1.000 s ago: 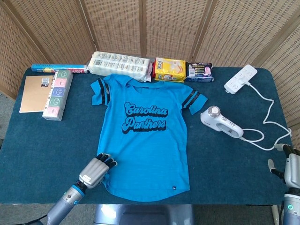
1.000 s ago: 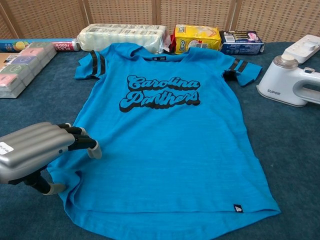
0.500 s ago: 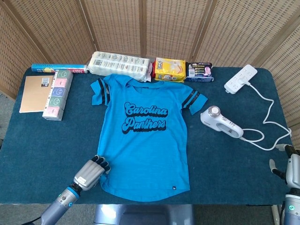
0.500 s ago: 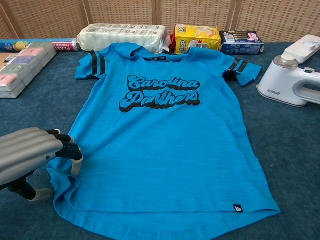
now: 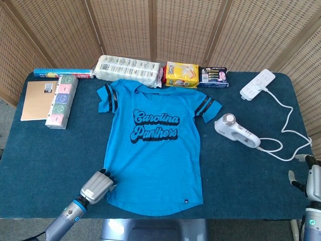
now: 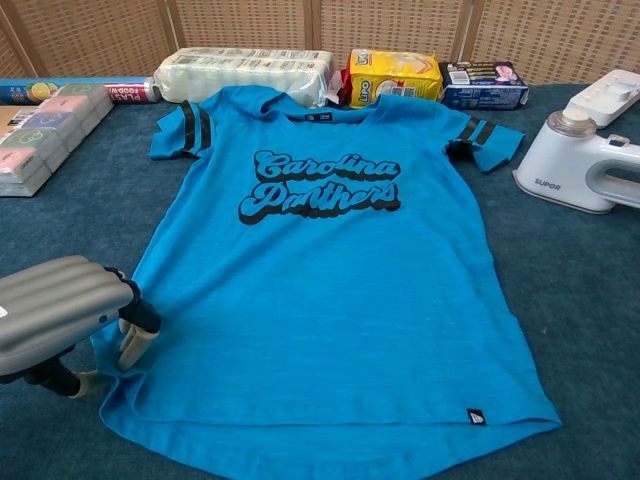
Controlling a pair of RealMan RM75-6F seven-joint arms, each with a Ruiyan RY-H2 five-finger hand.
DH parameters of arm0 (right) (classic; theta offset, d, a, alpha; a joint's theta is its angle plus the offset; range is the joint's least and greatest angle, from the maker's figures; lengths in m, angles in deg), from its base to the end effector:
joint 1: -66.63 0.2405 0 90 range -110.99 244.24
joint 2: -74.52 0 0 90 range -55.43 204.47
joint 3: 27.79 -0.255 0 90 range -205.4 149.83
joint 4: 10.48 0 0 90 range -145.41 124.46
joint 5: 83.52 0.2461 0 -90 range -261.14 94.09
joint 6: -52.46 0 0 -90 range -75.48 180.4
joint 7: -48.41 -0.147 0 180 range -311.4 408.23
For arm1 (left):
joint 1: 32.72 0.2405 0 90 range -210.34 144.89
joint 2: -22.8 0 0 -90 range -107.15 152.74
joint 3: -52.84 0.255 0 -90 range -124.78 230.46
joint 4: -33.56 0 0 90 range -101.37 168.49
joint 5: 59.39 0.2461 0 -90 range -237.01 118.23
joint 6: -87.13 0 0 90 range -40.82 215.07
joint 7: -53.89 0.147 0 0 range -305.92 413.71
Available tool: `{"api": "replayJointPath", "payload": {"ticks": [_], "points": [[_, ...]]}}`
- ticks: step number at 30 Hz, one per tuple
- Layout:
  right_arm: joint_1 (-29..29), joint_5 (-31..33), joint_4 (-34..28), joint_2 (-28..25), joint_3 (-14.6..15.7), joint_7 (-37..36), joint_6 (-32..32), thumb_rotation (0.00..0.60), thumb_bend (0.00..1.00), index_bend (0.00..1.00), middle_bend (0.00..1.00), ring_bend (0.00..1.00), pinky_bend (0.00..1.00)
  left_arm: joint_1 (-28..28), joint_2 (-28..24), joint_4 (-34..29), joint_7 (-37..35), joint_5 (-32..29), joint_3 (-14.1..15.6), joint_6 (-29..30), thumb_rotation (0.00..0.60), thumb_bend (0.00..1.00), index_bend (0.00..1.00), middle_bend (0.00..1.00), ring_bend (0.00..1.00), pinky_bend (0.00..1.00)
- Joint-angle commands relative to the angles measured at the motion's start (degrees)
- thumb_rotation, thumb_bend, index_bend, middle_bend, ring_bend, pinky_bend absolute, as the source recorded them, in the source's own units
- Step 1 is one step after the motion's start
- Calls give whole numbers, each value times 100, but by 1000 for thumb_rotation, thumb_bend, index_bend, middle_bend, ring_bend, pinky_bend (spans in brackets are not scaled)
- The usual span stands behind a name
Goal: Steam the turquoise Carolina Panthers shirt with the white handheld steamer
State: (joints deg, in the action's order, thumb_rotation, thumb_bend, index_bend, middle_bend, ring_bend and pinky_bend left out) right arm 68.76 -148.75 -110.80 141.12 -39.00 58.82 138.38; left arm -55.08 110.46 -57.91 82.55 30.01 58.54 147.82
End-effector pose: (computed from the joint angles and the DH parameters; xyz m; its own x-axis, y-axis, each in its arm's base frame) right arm -0.3327 -0.1943 0.1341 0.3542 0.0690 0.9326 -0.8795 0.3635 0.3072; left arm -0.2053 0.1882 -0.0782 0.6421 0.2869 0.7109 0.7084 -0.5766 -0.4072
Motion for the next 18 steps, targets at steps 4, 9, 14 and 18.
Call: {"api": "replayJointPath", "payload": {"ticks": [4, 9, 14, 18], "points": [[62, -38, -39, -21, -38, 33, -34, 600, 374, 331, 374, 346, 304, -41, 17, -29, -99, -20, -65, 34, 600, 326, 761, 674, 554, 554], [187, -74, -92, -38, -123, 79, -104, 600, 374, 331, 374, 347, 318, -51, 33, 8, -208, -37, -116, 108, 600, 327, 761, 687, 565, 572], [378, -86, -164, -23, -236, 114, -249, 600, 375, 331, 374, 347, 330, -24, 40, 16, -443, -74, -180, 236, 600, 327, 761, 686, 565, 570], [657, -90, -208, 39, -380, 129, -485, 600, 375, 331, 375, 347, 337, 1, 57, 36, -509, -128, -220, 315, 600, 327, 761, 686, 565, 558]]}}
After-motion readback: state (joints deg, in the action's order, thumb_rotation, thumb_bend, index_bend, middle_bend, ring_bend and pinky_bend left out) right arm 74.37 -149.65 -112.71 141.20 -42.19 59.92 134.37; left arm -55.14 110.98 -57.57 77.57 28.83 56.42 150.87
